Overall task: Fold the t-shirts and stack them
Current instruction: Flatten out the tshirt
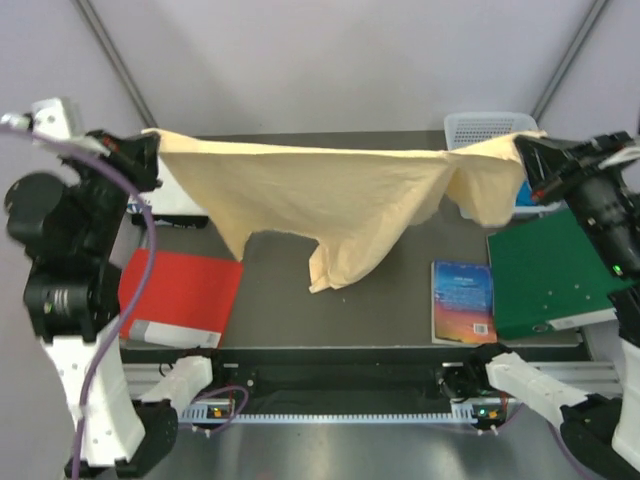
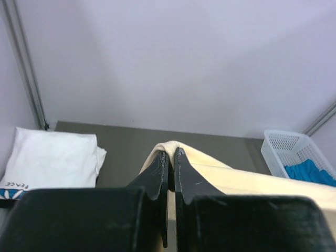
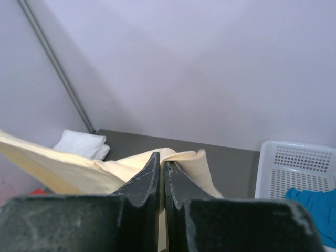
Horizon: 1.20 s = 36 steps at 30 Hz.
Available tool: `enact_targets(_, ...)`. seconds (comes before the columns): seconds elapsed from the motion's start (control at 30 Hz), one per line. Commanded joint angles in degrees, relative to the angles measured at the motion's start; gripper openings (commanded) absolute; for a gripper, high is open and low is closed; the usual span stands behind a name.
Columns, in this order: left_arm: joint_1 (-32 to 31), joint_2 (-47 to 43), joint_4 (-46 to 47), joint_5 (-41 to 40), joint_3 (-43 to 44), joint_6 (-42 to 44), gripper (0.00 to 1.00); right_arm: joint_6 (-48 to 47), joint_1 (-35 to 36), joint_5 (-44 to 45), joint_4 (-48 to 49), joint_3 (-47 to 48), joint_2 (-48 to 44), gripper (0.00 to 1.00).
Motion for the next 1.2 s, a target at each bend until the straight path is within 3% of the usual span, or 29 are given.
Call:
enact_targets(0.0, -0.2, -4.5, -0.4, -5.4, 1.2, 2.4, 0.00, -1.4, 0.5, 6.1, -5.5, 2.4, -3.0, 0.00)
enact_targets(0.1, -0.2, -2.0, -0.4, -4.8, 4.2, 1.8, 0.00, -2.2, 0.5, 8.3, -4.9, 4.0, -2.5, 0.00)
enact_targets(0.2, -0.2, 5.1, -2.5, -5.9, 12.6, 1.9, 0.00, -3.6, 0.5, 10.5, -1.9, 5.6, 1.9, 0.00)
enact_targets(0.4, -0.1, 23.2, -4.0, -8.9, 21.6, 2.6, 0.00, -7.3, -0.6, 11.4, 2.9, 15.0, 22.6, 0.00)
enact_targets(0.57, 3.0, 41.3, -5.5, -2.8, 26.1, -0.4, 0.00, -0.4, -8.1, -3.8, 4.3, 27.5, 47.0, 0.00)
enact_targets(0.83, 5.5, 67.8, -3.1, 1.3, 31.3, -2.4, 0.00, 6.6, -15.0, -14.9, 11.9, 36.1, 79.1, 0.00)
enact_targets(0.97, 6.6, 75.2, -1.5, 0.9, 35.9, -3.7, 0.00, 9.2, -16.0, -16.0, 18.6, 36.6, 83.9, 0.00)
enact_targets(1.17, 6.7, 74.8, 6.0, 3.9, 35.5, -6.6, 0.00, 10.1, -15.7, -14.2, 25.9, 33.4, 78.9, 0.00)
